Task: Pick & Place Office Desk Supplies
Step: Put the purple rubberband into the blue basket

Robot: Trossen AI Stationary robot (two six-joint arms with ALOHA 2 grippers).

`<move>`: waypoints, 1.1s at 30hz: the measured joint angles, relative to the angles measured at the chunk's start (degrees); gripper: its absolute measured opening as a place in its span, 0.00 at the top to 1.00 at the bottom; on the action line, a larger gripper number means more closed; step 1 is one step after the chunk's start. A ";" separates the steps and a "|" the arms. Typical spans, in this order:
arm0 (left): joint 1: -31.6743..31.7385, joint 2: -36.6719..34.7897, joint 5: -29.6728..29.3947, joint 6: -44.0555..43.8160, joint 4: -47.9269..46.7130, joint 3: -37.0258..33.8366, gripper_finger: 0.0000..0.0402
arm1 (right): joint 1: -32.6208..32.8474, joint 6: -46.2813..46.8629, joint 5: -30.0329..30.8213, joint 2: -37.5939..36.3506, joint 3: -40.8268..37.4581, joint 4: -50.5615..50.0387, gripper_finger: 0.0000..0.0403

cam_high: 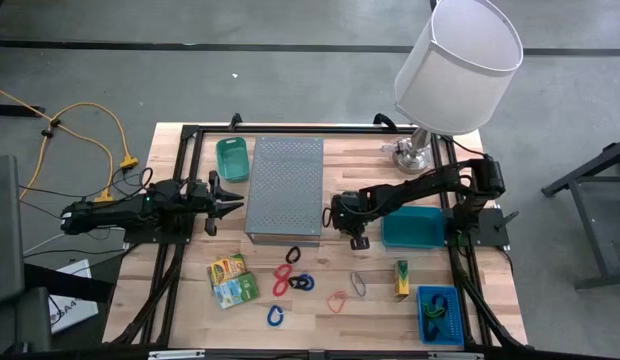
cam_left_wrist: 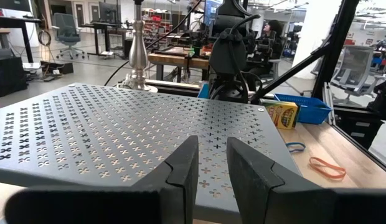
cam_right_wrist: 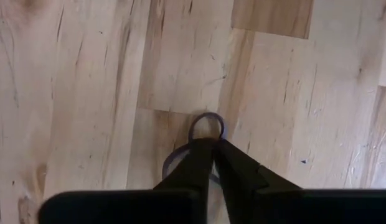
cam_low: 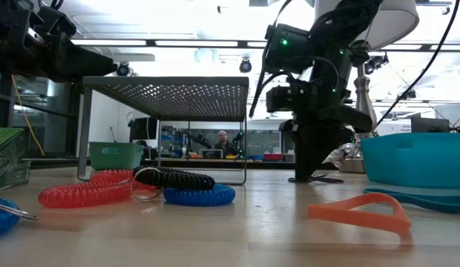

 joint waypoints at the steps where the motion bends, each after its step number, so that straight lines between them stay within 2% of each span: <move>1: 0.00 0.00 0.01 -0.01 0.00 0.00 0.80 | -0.01 0.00 0.02 0.00 0.00 -0.08 0.98; 10: 0.01 0.00 0.00 0.00 0.00 0.00 0.80 | -0.01 0.55 0.30 -1.16 -0.23 -1.22 0.99; 17: -0.01 0.00 0.00 0.00 0.00 0.00 0.80 | 0.03 0.55 1.47 -6.79 -0.22 -2.50 0.99; 33: -0.01 0.00 0.01 0.00 0.00 0.00 0.80 | 3.01 0.59 10.08 -18.41 -0.17 -4.84 1.00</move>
